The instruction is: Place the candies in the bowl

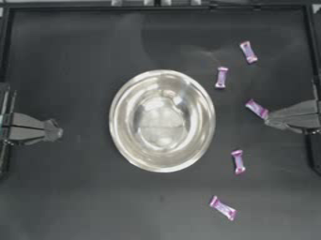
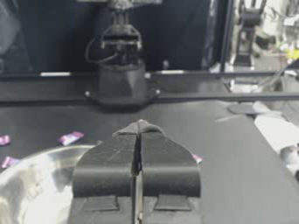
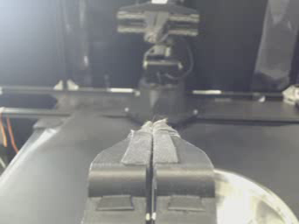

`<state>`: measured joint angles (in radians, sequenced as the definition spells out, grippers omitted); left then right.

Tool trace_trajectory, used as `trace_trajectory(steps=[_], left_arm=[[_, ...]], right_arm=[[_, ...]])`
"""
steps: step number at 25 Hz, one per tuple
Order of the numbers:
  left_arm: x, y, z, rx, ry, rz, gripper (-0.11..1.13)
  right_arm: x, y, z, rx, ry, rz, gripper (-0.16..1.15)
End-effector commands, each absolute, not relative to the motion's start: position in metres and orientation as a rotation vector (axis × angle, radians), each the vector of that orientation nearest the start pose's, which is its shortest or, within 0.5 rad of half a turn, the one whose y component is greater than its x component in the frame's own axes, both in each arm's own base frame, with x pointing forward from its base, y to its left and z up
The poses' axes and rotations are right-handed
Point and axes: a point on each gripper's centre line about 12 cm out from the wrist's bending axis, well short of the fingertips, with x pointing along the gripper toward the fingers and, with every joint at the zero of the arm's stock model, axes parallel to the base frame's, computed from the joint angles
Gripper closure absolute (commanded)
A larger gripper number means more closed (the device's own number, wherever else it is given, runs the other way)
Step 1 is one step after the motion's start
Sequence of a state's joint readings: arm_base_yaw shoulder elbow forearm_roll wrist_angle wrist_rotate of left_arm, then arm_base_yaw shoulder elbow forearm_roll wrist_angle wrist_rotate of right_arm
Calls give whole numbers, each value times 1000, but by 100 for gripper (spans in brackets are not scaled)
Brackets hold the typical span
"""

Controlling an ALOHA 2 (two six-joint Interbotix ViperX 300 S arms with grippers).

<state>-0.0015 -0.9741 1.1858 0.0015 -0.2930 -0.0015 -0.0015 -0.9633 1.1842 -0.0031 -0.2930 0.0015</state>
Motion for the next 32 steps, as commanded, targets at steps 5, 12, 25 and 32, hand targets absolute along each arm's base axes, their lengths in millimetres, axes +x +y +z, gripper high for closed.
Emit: trace_trajectory(steps=[5,12,25,32], left_arm=[[196,1,297,18,-84,5,93],[199,1,294,12,5,6,51],[199,15,296,0,94,74,3],[199,22,297,-14,168,108,1]], right_arm=[[199,-1,297,19,-98,-5,87],[199,-2,296,-8,-92,-11,49],[202,-26,299,183,100,-138,0],[187,-78,296,336,345,-397,0]])
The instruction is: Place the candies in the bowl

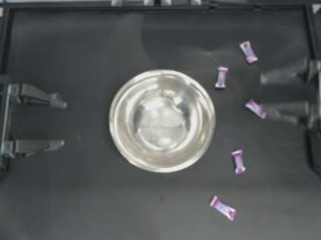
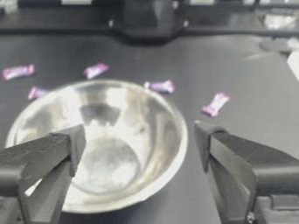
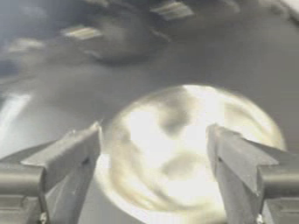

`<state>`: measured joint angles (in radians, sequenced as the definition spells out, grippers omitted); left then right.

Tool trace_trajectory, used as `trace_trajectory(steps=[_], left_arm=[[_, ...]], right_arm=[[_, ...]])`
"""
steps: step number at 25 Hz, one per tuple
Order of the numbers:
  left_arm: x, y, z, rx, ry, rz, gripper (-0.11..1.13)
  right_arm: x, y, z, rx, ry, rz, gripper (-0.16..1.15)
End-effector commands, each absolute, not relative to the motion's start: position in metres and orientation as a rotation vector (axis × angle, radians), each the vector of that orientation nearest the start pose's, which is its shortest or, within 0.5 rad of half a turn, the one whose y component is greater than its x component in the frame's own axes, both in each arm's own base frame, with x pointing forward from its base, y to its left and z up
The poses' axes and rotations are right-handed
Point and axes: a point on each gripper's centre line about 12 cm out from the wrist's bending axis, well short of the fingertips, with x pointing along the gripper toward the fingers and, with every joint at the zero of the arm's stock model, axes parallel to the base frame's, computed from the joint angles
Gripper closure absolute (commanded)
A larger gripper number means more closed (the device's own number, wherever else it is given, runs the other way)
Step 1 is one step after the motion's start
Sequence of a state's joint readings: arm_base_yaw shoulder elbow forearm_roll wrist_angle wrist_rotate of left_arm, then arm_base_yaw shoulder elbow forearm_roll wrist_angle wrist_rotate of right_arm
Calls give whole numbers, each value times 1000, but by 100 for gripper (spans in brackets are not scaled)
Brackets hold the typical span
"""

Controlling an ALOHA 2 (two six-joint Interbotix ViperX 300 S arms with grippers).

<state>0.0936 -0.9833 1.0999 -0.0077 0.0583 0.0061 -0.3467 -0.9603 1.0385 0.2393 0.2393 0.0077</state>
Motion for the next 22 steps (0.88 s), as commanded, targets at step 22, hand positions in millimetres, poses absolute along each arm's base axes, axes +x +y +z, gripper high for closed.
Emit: trace_trajectory(steps=[22], left_arm=[[197,34,286,-66,230,176,1]], right_arm=[[214,-207,247,505,871,-924,2]])
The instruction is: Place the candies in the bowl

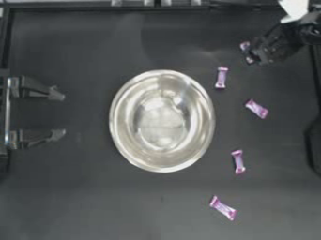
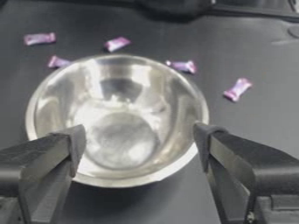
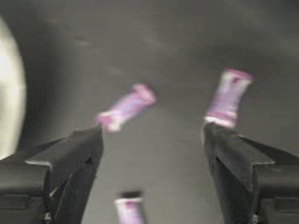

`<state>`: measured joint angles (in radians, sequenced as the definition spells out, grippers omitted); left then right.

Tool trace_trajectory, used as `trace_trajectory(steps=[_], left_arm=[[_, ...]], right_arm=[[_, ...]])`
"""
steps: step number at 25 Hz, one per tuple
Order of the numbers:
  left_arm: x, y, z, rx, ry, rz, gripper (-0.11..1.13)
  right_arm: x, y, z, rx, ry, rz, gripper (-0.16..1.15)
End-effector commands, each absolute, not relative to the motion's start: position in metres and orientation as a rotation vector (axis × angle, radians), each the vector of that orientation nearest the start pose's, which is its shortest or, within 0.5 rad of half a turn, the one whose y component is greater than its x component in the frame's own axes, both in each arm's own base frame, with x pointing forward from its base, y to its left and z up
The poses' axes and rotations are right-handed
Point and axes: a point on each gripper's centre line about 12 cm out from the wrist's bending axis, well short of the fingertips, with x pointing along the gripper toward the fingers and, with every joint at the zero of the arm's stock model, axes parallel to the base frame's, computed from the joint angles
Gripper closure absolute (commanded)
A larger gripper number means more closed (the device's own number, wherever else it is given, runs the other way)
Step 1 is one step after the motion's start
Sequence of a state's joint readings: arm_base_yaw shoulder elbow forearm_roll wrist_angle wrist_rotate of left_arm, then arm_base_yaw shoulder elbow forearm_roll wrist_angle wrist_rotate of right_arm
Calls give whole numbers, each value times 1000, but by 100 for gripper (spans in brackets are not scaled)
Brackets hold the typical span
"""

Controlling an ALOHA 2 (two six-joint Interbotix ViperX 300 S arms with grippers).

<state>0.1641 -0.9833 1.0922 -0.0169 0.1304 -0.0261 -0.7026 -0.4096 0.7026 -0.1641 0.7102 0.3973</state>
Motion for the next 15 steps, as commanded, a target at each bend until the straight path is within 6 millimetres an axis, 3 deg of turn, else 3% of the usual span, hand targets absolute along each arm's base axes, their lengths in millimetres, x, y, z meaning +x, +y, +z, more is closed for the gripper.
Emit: trace_trajectory(steps=[1,15], left_arm=[[197,34,285,-67,233,177,1],[197,35,281,-83,242,182,1]], right_arm=[[214,-210,244,505,879,-942,2],[202,-258,188,633,960,-1065,2]])
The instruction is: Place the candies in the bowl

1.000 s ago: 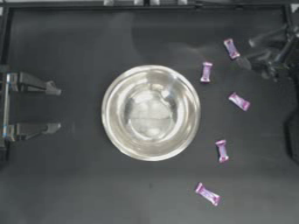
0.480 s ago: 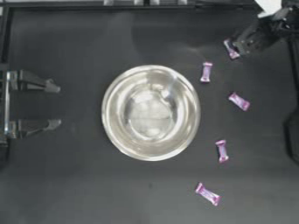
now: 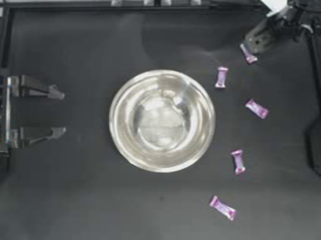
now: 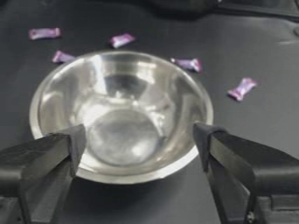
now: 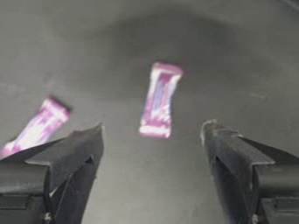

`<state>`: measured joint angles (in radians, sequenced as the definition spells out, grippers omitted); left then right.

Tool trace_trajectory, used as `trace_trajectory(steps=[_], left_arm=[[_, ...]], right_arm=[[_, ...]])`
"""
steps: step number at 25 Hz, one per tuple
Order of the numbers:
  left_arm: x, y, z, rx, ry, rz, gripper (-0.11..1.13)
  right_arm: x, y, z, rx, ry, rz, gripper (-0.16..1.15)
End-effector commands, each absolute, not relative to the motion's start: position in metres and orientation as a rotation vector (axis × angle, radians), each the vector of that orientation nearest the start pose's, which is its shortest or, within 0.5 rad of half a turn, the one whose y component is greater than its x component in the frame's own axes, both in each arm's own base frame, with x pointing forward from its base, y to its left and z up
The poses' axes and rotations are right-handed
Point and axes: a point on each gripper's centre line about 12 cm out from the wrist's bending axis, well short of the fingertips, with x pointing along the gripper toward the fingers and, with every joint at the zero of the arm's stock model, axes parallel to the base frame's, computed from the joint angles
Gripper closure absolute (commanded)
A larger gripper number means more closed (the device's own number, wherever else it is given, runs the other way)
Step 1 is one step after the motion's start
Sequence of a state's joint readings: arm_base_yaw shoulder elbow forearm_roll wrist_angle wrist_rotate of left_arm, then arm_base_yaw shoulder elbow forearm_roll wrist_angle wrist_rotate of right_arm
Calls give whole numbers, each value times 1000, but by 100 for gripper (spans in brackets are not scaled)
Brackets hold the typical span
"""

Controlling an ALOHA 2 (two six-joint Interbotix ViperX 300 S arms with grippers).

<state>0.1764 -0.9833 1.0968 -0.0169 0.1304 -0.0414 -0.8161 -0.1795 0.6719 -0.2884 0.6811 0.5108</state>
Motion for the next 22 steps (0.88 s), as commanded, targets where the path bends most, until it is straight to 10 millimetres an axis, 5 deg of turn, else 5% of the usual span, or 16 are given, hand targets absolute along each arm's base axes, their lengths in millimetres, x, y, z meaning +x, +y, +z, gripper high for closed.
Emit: trace_trajectory(steps=[1,22], left_arm=[[198,35,280,-83,244,182,1],[200,36,277,-86,258,183,1]], right_arm=[[201,-261,184,646,957,-1069,2],[215,-279,126,710,1055,-1064,3]])
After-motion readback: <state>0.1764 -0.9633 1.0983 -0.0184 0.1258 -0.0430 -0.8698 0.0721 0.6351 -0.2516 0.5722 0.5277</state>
